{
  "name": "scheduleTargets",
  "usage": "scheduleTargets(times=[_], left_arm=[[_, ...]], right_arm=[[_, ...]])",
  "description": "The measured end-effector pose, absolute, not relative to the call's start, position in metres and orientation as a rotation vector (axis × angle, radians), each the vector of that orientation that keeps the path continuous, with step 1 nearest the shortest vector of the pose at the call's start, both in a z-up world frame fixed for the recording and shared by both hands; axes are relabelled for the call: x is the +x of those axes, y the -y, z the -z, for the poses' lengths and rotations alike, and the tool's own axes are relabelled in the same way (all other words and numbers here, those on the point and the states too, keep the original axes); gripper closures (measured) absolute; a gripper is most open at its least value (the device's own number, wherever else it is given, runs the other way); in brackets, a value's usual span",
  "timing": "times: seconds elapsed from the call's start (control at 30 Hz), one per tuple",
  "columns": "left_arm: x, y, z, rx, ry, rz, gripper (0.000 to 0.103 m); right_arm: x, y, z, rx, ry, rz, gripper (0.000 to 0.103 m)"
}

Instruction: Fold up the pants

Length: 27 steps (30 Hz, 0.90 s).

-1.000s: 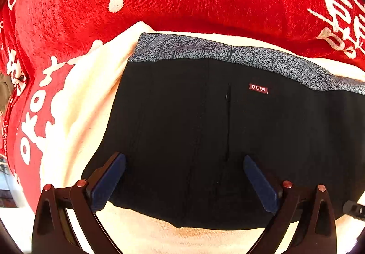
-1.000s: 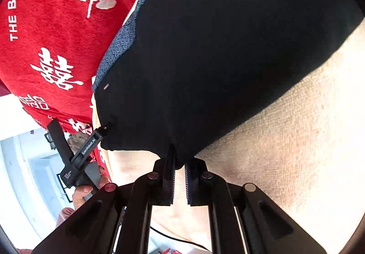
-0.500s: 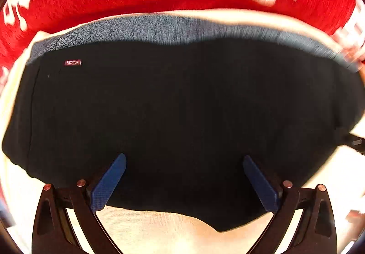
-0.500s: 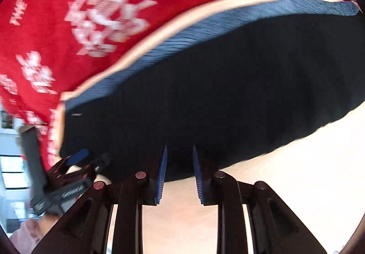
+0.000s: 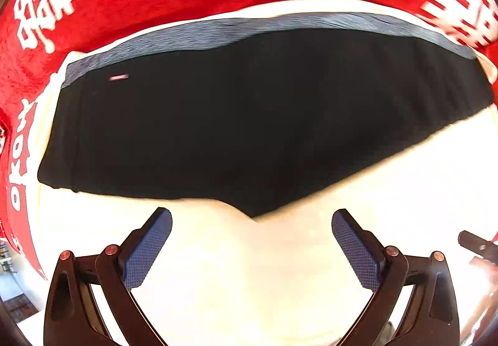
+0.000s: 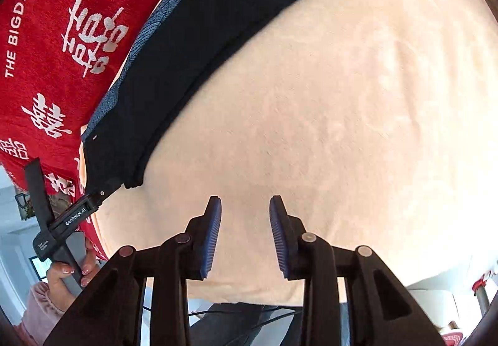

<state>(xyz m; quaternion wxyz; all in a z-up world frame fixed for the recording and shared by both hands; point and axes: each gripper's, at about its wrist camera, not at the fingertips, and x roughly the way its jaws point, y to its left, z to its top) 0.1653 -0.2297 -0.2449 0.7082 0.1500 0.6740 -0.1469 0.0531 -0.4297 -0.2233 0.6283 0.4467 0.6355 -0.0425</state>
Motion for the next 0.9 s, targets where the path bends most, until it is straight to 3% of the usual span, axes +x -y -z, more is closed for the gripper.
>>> scheduleTargets(times=[0.27,0.47,0.63,0.9], left_arm=[[0.135,0.318,0.217,0.38,-1.447,0.523,0.0],[0.151,0.385,0.21,0.341,-1.395,0.541,0.0],[0.17,0.412,0.224,0.303,-1.365,0.467,0.0],[0.193,0.444,0.293,0.319,-1.443,0.312,0.0]], right_arm=[[0.017,0.472,0.222,1.166,-1.378,0.202,0.066],[0.034,0.532,0.203,1.096,-1.241,0.264,0.067],[0.064,0.613,0.204,1.084,-1.13,0.348,0.067],[0.086,0.699,0.253,1.198,-1.076,0.408,0.067]])
